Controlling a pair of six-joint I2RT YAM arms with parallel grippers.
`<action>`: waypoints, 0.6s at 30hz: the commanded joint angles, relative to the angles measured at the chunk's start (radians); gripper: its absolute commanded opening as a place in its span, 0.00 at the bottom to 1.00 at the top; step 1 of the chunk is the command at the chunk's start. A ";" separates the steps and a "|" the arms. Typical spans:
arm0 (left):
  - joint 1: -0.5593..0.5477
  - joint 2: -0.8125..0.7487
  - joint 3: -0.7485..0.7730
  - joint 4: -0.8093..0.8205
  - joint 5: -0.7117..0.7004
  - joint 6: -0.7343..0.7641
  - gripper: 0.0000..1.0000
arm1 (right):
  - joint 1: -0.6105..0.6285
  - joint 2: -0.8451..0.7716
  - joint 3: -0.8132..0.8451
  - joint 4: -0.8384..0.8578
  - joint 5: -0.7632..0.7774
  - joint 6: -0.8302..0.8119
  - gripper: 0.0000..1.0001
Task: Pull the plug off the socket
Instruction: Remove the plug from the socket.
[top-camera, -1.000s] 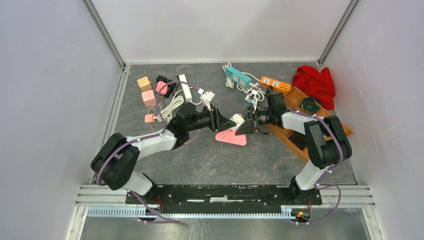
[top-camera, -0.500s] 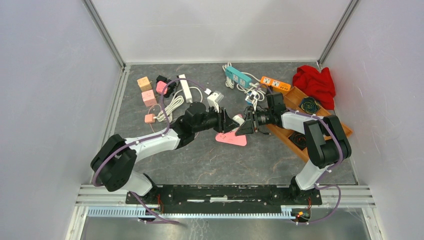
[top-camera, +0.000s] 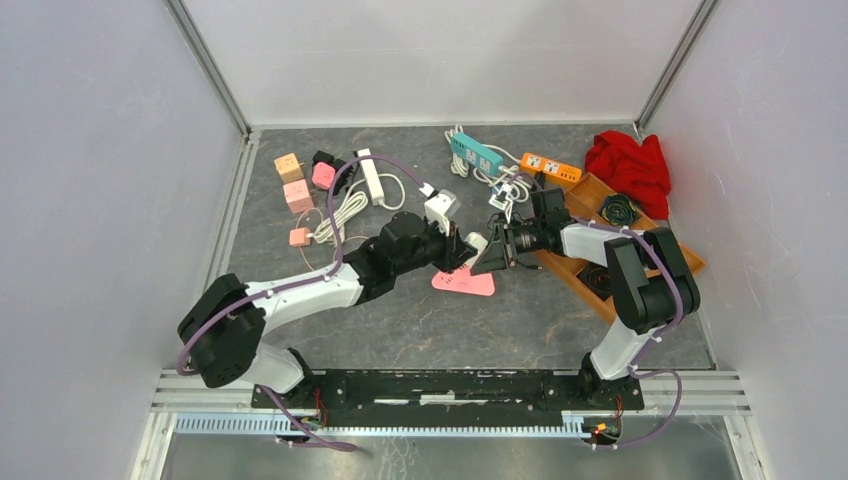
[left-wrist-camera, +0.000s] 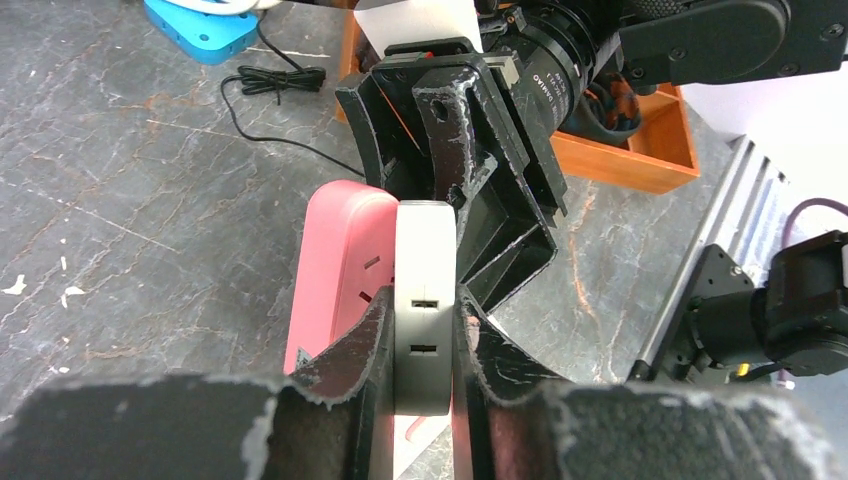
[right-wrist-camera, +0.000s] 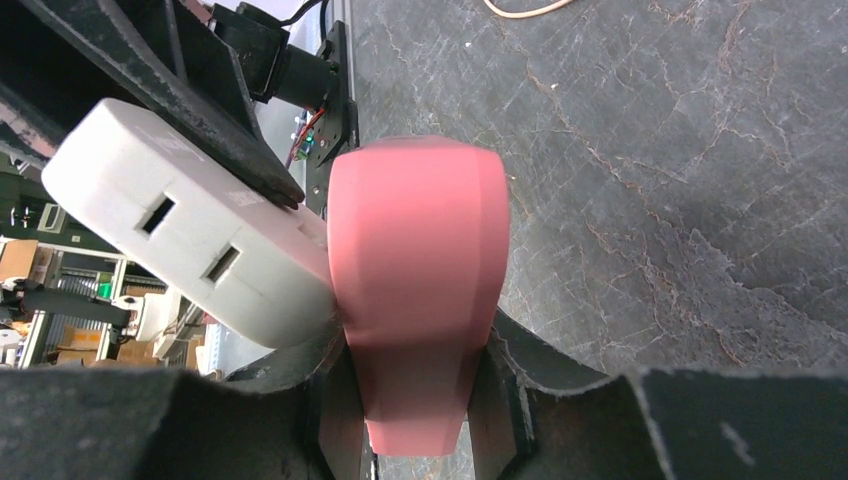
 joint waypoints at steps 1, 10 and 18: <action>-0.040 -0.054 0.036 0.004 -0.086 0.053 0.02 | 0.005 0.011 0.044 0.073 0.042 0.000 0.00; -0.086 -0.123 -0.014 0.082 -0.126 0.148 0.02 | 0.004 0.032 0.038 0.069 0.089 0.019 0.00; -0.105 -0.198 -0.062 0.158 -0.126 0.176 0.02 | 0.001 0.033 0.039 0.052 0.126 0.018 0.00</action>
